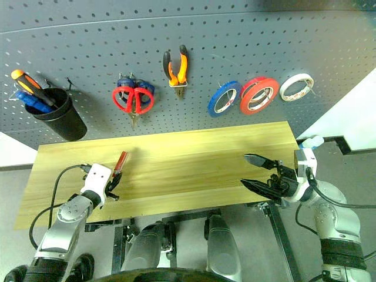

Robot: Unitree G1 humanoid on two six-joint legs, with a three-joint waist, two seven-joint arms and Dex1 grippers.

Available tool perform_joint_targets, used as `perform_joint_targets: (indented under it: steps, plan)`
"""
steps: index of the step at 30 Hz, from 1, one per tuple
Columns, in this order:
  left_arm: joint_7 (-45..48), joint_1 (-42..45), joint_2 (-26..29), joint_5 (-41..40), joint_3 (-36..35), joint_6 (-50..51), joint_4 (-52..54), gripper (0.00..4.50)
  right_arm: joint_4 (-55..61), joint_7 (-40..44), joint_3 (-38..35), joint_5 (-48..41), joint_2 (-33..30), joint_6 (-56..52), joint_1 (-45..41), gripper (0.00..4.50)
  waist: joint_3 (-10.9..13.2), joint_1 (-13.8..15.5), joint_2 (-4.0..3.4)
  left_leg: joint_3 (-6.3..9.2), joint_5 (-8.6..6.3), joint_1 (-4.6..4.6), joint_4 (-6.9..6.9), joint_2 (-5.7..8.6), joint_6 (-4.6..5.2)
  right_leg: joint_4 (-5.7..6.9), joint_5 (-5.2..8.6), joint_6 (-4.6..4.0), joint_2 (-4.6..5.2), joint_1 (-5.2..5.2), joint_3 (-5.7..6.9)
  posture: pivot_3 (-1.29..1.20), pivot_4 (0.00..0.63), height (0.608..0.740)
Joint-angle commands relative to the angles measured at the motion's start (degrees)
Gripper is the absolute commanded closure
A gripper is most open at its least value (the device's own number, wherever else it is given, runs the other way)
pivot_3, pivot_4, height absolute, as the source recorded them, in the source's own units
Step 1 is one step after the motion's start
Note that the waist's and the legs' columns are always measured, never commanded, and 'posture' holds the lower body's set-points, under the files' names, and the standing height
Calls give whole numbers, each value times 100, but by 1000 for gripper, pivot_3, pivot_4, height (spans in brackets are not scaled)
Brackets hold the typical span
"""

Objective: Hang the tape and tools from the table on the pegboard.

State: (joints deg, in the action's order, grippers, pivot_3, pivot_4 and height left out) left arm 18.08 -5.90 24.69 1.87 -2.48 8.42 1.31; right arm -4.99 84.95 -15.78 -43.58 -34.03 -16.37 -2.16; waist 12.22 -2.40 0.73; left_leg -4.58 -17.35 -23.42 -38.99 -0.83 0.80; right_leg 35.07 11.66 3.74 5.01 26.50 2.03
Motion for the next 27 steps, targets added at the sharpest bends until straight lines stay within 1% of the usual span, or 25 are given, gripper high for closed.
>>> perform_joint_targets:
  steps: [1, 3, 6, 10, 11, 13, 14, 17, 20, 23, 27]
  plan:
    - [5, 113, 143, 109, -79, -483, 63, 3694, -35, 117, 2, -100, 128, 65, -85, 0, -118, 1, 2, -1, 0, 1, -1, 0, 0, -1, -1, 2, -3, -3, 8, -123, 69, 740]
    - [19, 223, 217, 179, -67, -691, -38, 3694, -187, 110, 13, -47, 215, 148, -222, 0, -241, -7, 0, -1, 0, 4, -9, 0, 1, 0, -4, 7, -6, -10, 13, -122, 41, 740]
    - [9, 310, 316, 343, -23, -993, -72, 3694, -365, 87, -31, -42, 320, 237, -418, 0, -407, -22, -2, -3, 0, 12, -18, 0, 1, 0, -9, 12, -19, -25, 14, -127, 17, 740]
    - [-167, 404, 309, 429, -144, -1363, -101, 3694, -605, 140, -38, -26, 352, 301, -621, 0, -595, -21, -5, -4, 1, 31, -22, -2, 2, 3, -13, 9, -36, -45, 12, -125, 0, 740]
    - [-261, 442, 315, 481, -197, -1446, -133, 3694, -654, 152, -45, -40, 358, 301, -659, 0, -618, -18, -3, -4, 1, 40, -22, -2, 2, 4, -13, 9, -37, -53, 12, -126, 0, 740]
    - [-390, 531, 350, 555, -267, -1607, -186, 3694, -780, 185, -57, -61, 390, 325, -754, 0, -637, -17, -5, -2, -1, 95, -21, -7, -1, 1, -11, 7, -42, -108, 14, -126, 0, 740]
    - [-472, 565, 362, 621, -285, -1695, -185, 3694, -833, 204, -60, -79, 401, 311, -799, 0, -656, -20, -8, -2, -3, 108, -21, -9, -5, -1, -2, -8, -43, -121, 14, -125, 0, 740]
    - [-558, 622, 385, 731, -275, -1903, -97, 3694, -982, 247, -64, -82, 417, 325, -923, 0, -701, -23, -18, -3, -9, 114, -21, -9, -15, 1, -4, -10, -41, -126, 12, -121, 0, 740]
    - [-738, 702, 357, 859, -331, -1972, 71, 3694, -1112, 288, -81, -73, 397, 327, -1038, 0, -724, -21, -25, -3, 0, 114, -21, -8, 0, 3, -5, -9, -43, -125, 11, -115, 0, 740]
    - [-847, 791, 284, 835, -370, -1957, 214, 3694, -1242, 311, -105, -64, 376, 332, -1166, 0, -748, -18, -31, -4, 1, 114, -21, -8, 0, 6, -13, 4, -45, -125, 10, -111, 0, 740]
    - [-1075, 919, 277, 997, -423, -1936, 376, 3694, -1466, 355, -97, 13, 358, 385, -1328, 0, -780, -15, -38, -7, 2, 115, -22, -7, 1, 7, -14, 6, -47, -126, 7, -98, 0, 740]
